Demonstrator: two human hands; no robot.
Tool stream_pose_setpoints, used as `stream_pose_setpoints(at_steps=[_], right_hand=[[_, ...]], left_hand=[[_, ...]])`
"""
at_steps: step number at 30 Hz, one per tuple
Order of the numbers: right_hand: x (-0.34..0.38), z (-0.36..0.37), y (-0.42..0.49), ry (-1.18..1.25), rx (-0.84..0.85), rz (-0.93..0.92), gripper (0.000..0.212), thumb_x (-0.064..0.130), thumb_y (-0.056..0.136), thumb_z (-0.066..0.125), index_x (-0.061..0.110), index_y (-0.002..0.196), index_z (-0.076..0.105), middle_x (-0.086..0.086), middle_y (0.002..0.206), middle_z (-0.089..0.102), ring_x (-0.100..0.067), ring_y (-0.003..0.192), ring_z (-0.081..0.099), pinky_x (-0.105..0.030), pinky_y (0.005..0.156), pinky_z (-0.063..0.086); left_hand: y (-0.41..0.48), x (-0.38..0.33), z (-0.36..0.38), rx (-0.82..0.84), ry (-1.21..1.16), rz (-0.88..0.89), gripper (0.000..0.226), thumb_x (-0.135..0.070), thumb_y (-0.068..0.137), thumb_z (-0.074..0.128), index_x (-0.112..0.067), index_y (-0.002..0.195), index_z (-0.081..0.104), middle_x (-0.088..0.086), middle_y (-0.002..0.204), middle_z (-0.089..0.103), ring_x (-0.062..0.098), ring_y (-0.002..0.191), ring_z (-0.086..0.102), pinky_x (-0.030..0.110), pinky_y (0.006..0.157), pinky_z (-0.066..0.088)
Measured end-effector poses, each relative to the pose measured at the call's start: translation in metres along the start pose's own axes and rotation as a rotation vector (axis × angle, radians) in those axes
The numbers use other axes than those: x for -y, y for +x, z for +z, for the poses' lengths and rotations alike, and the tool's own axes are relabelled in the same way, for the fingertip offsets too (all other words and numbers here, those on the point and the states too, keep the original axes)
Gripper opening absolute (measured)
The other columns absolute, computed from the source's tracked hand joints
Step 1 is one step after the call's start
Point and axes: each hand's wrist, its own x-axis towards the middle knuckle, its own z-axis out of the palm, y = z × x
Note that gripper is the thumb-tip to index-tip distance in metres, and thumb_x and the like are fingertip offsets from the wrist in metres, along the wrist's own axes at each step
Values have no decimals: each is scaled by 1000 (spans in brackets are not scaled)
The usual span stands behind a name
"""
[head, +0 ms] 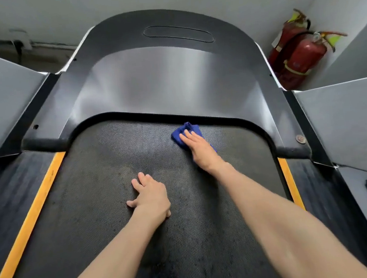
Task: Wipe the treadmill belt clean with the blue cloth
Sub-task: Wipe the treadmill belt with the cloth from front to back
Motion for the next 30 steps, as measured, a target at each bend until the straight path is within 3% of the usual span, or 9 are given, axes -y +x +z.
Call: stream_pose_setpoints(at_steps=[2, 5, 8, 10, 12, 16, 18, 23, 30], right_hand=[[-41, -13, -21, 13, -60, 62, 60, -14, 76, 43, -1, 135, 41, -22, 145, 33, -34, 137, 31, -30, 114, 15], [-91, -34, -62, -39, -225, 412, 60, -11, 84, 41, 2, 141, 30, -20, 151, 21, -33, 141, 20, -29, 114, 10], [-80, -40, -48, -73, -267, 672, 49, 1, 85, 36, -3, 134, 39, -23, 145, 32, -36, 133, 31, -35, 108, 22], [-36, -31, -29, -62, -282, 601, 47, 13, 78, 23, -2, 110, 55, -24, 119, 52, -39, 109, 50, -41, 91, 36], [12, 0, -22, -39, -211, 281, 41, 12, 75, 29, 1, 95, 62, -21, 103, 60, -39, 94, 57, -42, 80, 44], [29, 8, -32, -15, -88, -61, 40, 6, 90, 47, 7, 129, 53, -16, 138, 47, -33, 129, 43, -39, 108, 34], [-2, -8, -37, -100, -104, 93, 46, 5, 94, 39, 11, 140, 38, -11, 150, 30, -27, 138, 28, -33, 113, 21], [-91, -47, -47, -118, -75, 602, 59, 2, 91, 42, 4, 145, 18, -16, 153, 14, -31, 141, 13, -45, 112, 23], [-55, -37, -110, -152, -206, 536, 55, -1, 84, 43, 9, 138, 40, -11, 148, 33, -28, 133, 35, -35, 104, 31]], left_hand=[[4, 4, 3, -20, -12, 14, 108, -30, 67, 83, -2, 145, 14, 15, 153, -8, 37, 141, -5, 65, 102, 28], [5, 9, 8, -50, -58, 6, 120, -31, 66, 83, 2, 146, -1, 15, 154, -13, 34, 142, -8, 62, 105, 23], [1, 8, 9, -58, 2, 26, 118, -32, 69, 80, 3, 145, -3, 18, 154, -12, 35, 142, -9, 59, 108, 17], [4, 5, 9, -60, -38, -10, 122, -30, 66, 83, 2, 146, -4, 17, 154, -13, 35, 142, -9, 60, 108, 19], [7, 5, 9, -56, -78, -44, 125, -30, 63, 85, 3, 145, -4, 15, 154, -14, 34, 142, -9, 63, 105, 23], [7, 7, 8, -73, -39, 5, 121, -34, 61, 85, 4, 143, 5, 16, 153, -7, 37, 141, -2, 63, 100, 32], [8, 10, 10, -87, -62, 8, 120, -35, 59, 86, 6, 141, 8, 15, 152, -4, 35, 140, 1, 63, 99, 32], [5, 14, 10, -126, 3, 73, 118, -42, 61, 83, 7, 141, 10, 19, 149, 4, 37, 138, 8, 60, 96, 40], [7, 4, 6, -100, 81, 15, 100, -38, 56, 87, 1, 133, 36, 14, 134, 23, 34, 129, 18, 63, 93, 40]])
